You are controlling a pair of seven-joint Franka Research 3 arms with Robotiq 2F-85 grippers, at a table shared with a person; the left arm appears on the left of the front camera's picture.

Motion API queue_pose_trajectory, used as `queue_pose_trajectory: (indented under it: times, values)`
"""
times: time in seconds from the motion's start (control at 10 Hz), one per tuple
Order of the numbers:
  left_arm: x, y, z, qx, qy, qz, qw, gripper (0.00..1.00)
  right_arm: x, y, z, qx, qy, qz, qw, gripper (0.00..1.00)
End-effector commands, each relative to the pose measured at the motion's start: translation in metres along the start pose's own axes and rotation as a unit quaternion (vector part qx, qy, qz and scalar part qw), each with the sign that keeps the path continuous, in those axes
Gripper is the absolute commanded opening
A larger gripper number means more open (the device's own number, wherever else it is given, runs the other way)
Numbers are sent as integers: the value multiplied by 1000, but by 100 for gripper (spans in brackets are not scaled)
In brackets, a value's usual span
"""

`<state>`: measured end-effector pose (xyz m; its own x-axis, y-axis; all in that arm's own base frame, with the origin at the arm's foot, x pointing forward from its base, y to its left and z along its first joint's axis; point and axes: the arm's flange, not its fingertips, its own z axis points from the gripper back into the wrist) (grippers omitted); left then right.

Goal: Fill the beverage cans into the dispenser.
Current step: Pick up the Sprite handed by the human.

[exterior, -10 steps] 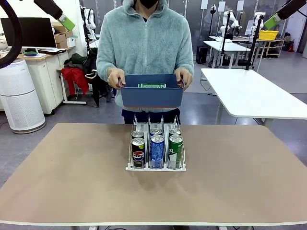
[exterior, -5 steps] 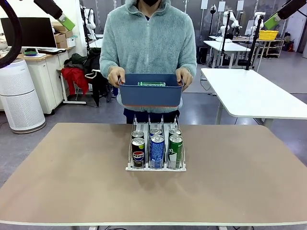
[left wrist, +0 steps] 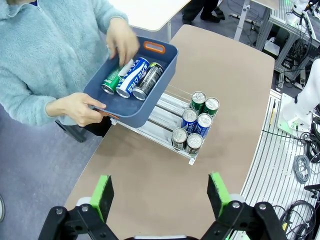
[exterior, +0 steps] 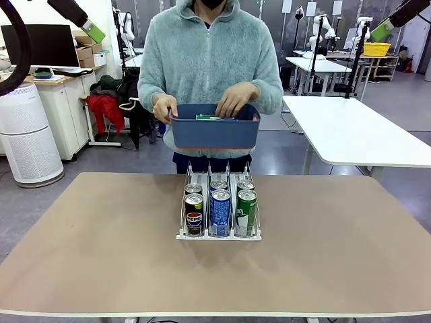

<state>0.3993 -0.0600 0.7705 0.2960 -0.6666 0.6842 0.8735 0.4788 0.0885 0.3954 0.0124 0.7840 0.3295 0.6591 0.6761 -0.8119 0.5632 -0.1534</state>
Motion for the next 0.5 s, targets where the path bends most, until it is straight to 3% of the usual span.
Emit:
queue_pose_trajectory:
  times: [0.0, 0.4]
  values:
    - [0, -1, 1, 0, 0, 1, 1000, 100, 0, 1, 0, 2, 0, 1, 1000, 100]
    - [0, -1, 1, 0, 0, 1, 1000, 100, 0, 1, 0, 2, 0, 1, 1000, 100]
